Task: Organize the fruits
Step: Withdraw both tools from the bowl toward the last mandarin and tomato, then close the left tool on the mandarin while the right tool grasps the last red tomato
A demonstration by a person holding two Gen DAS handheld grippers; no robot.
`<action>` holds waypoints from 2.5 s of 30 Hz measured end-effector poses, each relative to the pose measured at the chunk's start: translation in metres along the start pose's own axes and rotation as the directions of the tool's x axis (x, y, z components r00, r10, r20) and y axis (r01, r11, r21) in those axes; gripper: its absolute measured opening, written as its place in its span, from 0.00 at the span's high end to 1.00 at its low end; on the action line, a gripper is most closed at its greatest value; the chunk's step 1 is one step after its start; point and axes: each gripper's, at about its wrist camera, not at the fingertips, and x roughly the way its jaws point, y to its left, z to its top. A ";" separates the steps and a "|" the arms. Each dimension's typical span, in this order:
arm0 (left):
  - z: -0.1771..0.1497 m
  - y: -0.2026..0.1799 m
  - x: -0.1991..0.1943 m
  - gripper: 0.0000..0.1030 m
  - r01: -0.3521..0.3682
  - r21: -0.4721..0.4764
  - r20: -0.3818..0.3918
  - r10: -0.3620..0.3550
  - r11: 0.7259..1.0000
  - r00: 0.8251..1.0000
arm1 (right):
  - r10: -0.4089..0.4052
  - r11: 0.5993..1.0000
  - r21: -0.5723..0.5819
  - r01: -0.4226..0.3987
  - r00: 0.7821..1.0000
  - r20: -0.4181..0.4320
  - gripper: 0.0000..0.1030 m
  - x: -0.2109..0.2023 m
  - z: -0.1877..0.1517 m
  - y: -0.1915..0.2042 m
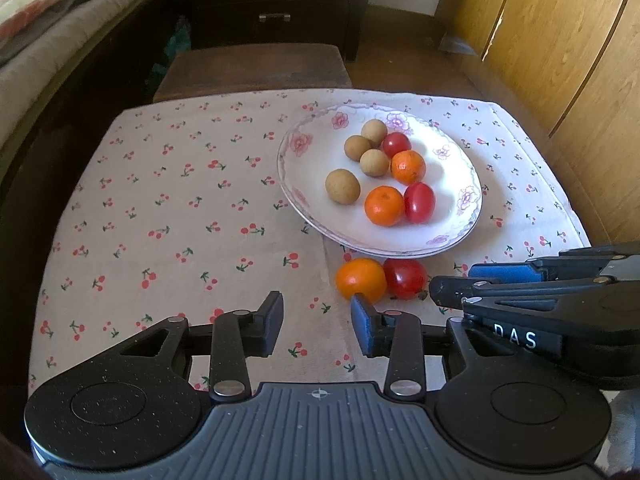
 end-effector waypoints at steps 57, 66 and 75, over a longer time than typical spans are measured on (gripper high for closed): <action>0.009 -0.015 0.039 0.50 0.043 -0.089 -0.011 -0.044 0.995 0.999 | -0.010 1.000 0.015 0.010 1.000 -0.002 0.70 0.005 -0.004 -0.034; 0.010 -0.017 0.041 0.58 0.027 -0.089 -0.009 -0.027 0.996 1.000 | -0.012 1.000 0.028 0.013 1.000 -0.013 0.68 0.008 -0.005 -0.036; 0.010 -0.021 0.046 0.59 0.019 -0.083 -0.017 -0.020 0.996 1.000 | -0.048 0.999 0.016 0.049 0.998 -0.032 0.67 0.021 -0.006 -0.036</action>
